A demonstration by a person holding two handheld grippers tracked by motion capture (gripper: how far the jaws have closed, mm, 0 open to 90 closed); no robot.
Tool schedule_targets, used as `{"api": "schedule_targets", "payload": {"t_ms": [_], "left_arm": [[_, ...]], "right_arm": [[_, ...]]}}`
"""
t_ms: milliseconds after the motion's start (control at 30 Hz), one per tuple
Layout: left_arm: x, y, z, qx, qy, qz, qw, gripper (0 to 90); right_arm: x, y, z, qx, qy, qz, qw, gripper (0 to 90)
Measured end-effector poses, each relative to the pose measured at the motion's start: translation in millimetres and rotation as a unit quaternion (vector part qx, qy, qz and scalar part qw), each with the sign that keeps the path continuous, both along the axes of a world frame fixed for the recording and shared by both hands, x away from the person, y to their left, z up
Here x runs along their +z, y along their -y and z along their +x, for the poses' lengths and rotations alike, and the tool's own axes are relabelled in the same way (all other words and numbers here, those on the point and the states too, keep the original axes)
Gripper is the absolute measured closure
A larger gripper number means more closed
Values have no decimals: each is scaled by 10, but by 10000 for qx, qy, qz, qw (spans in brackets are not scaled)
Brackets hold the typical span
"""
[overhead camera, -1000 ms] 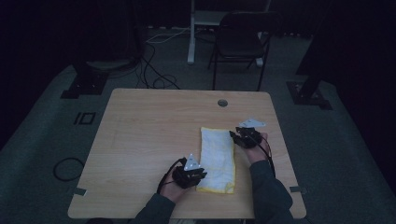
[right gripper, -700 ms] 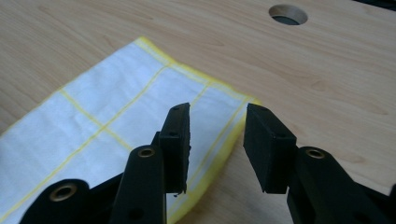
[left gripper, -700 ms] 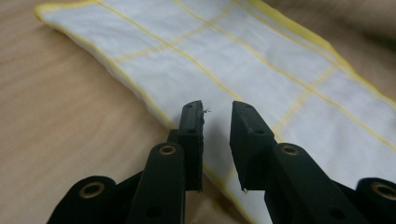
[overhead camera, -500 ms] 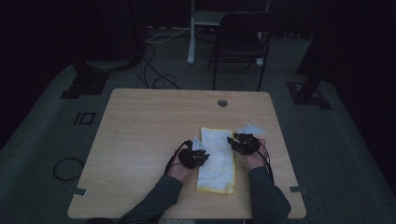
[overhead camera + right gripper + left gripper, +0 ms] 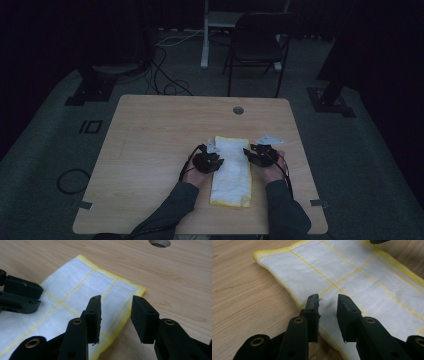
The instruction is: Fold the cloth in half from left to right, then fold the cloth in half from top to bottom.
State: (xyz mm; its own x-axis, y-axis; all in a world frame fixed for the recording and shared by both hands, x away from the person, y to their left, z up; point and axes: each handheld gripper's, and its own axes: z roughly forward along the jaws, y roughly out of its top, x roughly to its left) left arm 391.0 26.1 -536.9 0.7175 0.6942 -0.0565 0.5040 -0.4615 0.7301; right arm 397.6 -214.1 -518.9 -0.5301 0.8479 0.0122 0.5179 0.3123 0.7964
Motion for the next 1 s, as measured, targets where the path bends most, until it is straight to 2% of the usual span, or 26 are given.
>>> {"api": "schedule_targets", "payload": {"t_ms": [267,467,600,667,733,1000], "left_arm": [[-2,-80,47,57,0,1,10000,723],[46,-148,117,215,21,-97,9997,653],[76,-229,212,391,2,-145,9991,627],[84,-267,277,416,-109,-234,9988,616],[88,-279,333,449,-139,-217,9987,608],[107,-210,575,571,-214,-261,9978,584]], "right_arm": [[-10,-46,11,41,-22,-3,10000,595],[0,-81,56,38,-21,6,10000,589],[0,-110,94,16,-12,4,10000,590],[-4,-114,120,-27,-14,16,10000,590],[-15,-120,160,-61,-41,21,10000,594],[-38,-146,364,-255,-89,-68,9996,607]]}}
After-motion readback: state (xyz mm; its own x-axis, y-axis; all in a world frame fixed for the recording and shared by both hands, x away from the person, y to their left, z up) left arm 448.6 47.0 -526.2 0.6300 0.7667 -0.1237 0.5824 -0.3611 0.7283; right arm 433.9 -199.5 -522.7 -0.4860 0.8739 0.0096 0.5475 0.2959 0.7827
